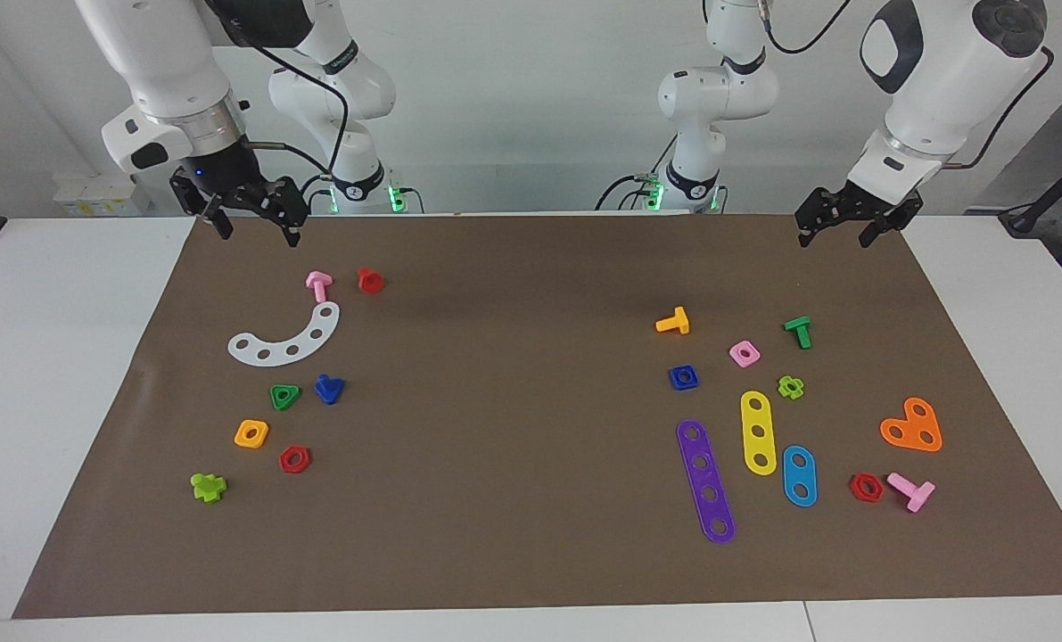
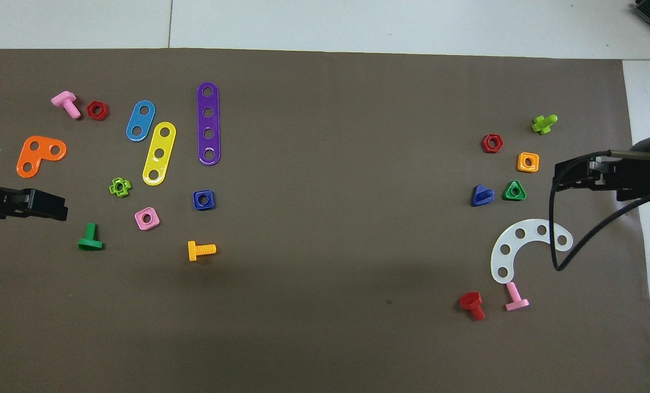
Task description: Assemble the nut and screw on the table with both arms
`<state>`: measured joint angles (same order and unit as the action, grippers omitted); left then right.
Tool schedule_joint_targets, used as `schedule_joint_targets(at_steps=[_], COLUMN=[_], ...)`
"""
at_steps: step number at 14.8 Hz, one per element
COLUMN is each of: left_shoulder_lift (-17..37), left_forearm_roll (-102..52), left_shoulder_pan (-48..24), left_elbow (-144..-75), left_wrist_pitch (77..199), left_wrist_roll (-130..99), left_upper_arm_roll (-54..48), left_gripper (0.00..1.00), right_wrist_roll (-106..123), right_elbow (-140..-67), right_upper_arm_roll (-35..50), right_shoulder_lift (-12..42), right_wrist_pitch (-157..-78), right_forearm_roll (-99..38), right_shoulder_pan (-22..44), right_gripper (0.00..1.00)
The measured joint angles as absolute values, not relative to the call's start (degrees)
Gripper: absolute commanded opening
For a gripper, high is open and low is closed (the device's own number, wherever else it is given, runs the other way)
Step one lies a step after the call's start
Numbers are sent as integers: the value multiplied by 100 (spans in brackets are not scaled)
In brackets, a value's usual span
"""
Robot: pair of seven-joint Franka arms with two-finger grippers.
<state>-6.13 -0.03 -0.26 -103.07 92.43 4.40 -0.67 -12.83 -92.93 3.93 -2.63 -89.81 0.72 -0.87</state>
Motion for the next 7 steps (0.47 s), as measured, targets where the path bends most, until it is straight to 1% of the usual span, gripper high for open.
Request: schedule_joint_targets(at_steps=[5,7], left_shoulder_lift=[-621,-624], left_forearm_roll=[-7,-11], left_shoulder_pan=[-38,-80], left_elbow=[-10332,-10425], left_wrist_pitch=[9257,9315], left_wrist_roll=[440,439], left_upper_arm_roll=[-89,-114], left_gripper=[99,95], right_wrist_roll=[-1283,-1283], right_elbow=[-9294,-9294], right_upper_arm_roll=[392,390], right_shoulder_lift=[-270,-279], right_wrist_pitch=[-8981,-8981], right_forearm_roll=[72,72], right_shoulder_pan=[-90,-92], right_gripper=[100,100])
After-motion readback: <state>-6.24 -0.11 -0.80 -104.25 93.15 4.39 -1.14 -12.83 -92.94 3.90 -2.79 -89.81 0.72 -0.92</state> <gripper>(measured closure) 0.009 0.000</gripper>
